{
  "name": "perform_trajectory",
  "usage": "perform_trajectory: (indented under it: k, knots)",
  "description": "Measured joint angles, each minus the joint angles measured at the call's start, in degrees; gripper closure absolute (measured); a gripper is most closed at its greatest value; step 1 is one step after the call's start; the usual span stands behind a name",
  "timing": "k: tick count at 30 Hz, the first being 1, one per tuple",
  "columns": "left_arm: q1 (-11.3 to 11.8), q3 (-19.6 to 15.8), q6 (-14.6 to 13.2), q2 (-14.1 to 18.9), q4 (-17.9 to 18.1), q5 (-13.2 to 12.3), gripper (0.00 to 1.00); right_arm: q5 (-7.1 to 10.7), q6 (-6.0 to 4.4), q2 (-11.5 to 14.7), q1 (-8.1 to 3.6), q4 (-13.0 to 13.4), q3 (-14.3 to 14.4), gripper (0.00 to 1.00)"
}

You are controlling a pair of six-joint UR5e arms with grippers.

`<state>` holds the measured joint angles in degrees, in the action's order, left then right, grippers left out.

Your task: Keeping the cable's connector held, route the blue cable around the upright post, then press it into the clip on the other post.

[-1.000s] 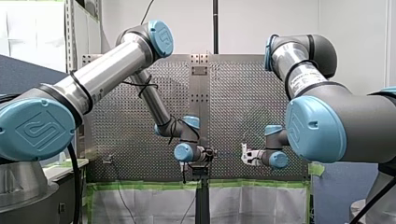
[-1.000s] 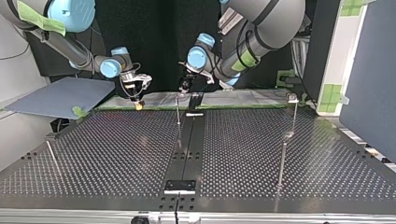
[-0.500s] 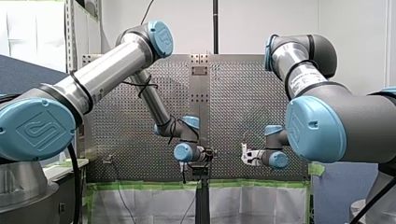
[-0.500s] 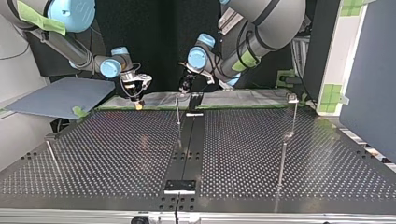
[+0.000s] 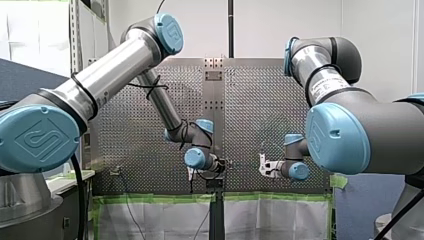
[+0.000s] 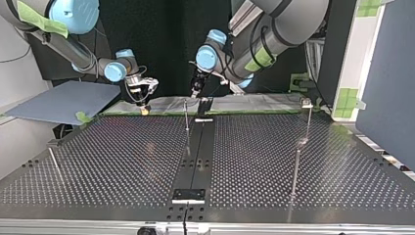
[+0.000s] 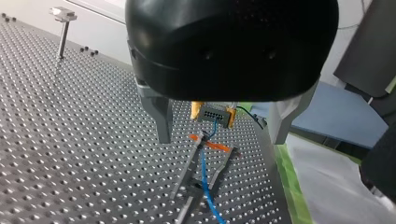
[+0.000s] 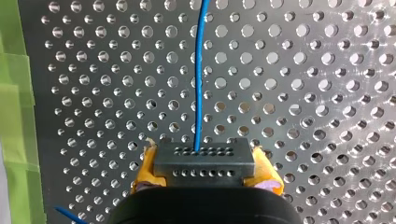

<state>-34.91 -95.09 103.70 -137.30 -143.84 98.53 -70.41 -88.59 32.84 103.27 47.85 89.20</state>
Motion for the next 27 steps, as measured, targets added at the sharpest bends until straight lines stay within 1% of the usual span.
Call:
perform_trajectory:
  k: [3,7,10,13,20,23,27]
  knots:
    - [-0.17,-1.41,-1.25,1.41,0.57,0.91,0.00,0.00,-0.10,0.00,0.01,-0.02,-0.01,1.00]
    - [-0.64,-3.21,-0.85,3.22,1.40,1.67,0.00,-0.05,-0.24,0.00,0.03,0.00,-0.02,1.00]
    - [-0.92,-4.70,0.40,4.70,1.03,2.73,0.00,-0.06,-0.47,0.00,0.04,0.03,-0.03,1.00]
    - [-1.77,-6.25,1.86,6.24,-0.19,4.10,0.00,-0.03,-0.59,0.00,0.08,0.00,-0.09,1.00]
    - [-5.17,-9.93,5.50,9.92,-3.17,7.73,0.00,0.01,-0.64,0.00,0.23,-0.26,-0.11,1.00]
    - [-6.38,-11.58,6.83,11.57,-3.49,9.38,0.00,0.09,-0.66,0.00,0.26,-0.47,-0.11,1.00]
    - [-6.76,-13.67,8.41,13.67,-3.31,11.47,0.00,0.17,-0.66,0.00,0.38,-0.54,-0.12,1.00]
